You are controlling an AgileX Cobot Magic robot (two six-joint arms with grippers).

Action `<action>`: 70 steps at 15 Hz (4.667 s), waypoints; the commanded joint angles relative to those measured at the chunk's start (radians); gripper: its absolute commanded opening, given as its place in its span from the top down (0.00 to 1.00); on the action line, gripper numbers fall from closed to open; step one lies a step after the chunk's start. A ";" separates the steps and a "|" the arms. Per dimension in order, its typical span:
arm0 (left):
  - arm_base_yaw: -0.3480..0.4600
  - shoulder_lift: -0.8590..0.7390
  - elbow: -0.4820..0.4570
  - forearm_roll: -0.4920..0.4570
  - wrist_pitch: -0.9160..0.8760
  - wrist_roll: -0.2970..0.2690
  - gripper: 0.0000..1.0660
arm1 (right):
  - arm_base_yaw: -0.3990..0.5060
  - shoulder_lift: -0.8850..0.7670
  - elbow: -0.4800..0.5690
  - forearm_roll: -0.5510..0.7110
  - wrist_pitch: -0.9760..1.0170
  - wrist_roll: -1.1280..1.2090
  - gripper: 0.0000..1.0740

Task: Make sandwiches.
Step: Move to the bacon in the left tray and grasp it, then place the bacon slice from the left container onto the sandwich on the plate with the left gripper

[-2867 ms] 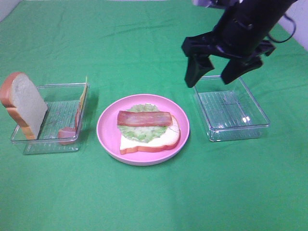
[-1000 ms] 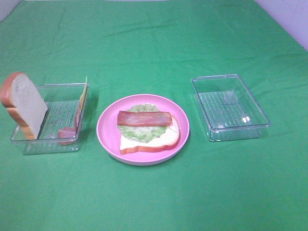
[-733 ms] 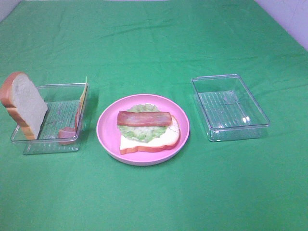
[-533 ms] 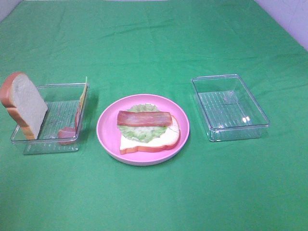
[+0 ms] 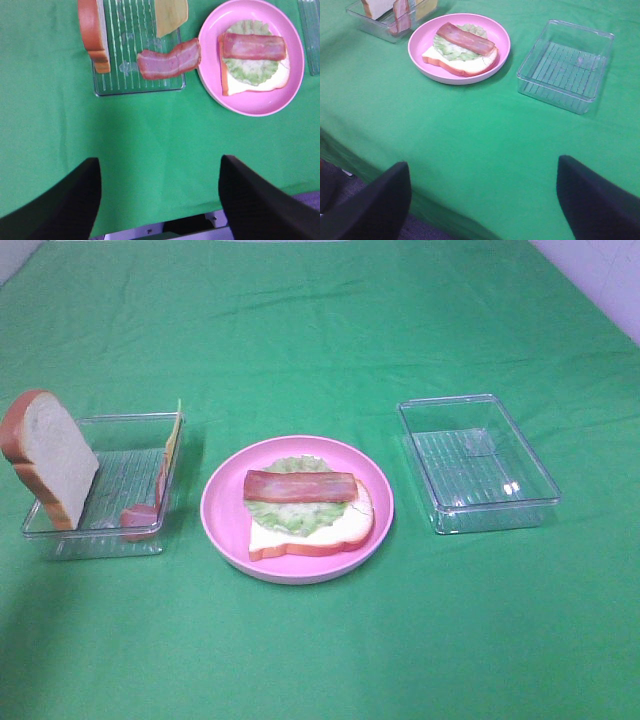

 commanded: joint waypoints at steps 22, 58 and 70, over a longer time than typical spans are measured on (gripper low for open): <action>-0.455 0.823 -0.430 0.333 0.002 -0.475 0.40 | -0.001 -0.009 0.004 0.002 -0.011 -0.007 0.29; -0.455 0.669 -0.441 0.138 -0.096 -0.397 1.00 | -0.001 -0.009 0.004 0.003 -0.011 -0.007 0.29; -0.493 0.873 -0.441 -0.522 -0.298 0.112 1.00 | -0.001 -0.009 0.004 0.003 -0.011 -0.007 0.29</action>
